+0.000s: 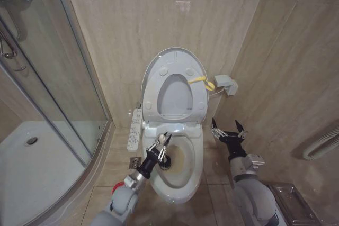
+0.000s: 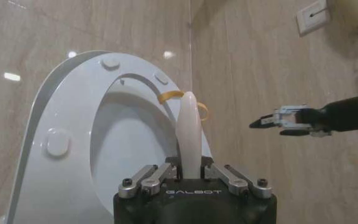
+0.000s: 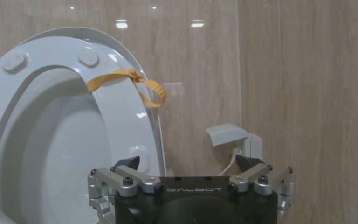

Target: Open the toilet lid, clean the toilet bowl with a toilet brush, close the toilet lid, and flush.

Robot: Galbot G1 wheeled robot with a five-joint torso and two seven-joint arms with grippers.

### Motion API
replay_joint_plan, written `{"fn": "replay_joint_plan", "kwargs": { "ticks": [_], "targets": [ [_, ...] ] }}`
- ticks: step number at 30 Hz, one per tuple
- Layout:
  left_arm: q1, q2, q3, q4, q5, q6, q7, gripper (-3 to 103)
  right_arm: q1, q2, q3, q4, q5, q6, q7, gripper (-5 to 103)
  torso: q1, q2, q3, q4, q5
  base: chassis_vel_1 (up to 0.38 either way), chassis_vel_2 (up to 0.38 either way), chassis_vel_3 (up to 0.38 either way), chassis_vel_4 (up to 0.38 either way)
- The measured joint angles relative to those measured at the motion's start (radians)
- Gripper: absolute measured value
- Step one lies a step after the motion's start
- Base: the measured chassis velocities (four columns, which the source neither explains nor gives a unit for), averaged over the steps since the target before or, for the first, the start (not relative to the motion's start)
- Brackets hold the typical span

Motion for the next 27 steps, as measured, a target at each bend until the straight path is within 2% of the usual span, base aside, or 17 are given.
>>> {"fn": "replay_joint_plan", "kwargs": {
  "ticks": [9,17,27],
  "targets": [
    [0.095,0.035,-0.052,-0.136,0.02,0.004,-0.016,19,0.0,0.0,0.0,0.0,0.0,0.0,0.0,100,0.0,0.0,0.0,0.0,0.0,0.0,0.0,0.0,0.0],
    [0.168,0.1,-0.107,-0.321,0.0,0.033,-0.047,19,0.0,0.0,0.0,0.0,0.0,0.0,0.0,100,0.0,0.0,0.0,0.0,0.0001,0.0,0.0,0.0,0.0],
    [0.266,0.132,-0.235,-0.372,-0.013,0.007,-0.057,19,0.0,0.0,0.0,0.0,0.0,0.0,0.0,100,0.0,0.0,0.0,-0.0001,-0.0001,0.0,0.0,0.0,0.0]
  ]
}}
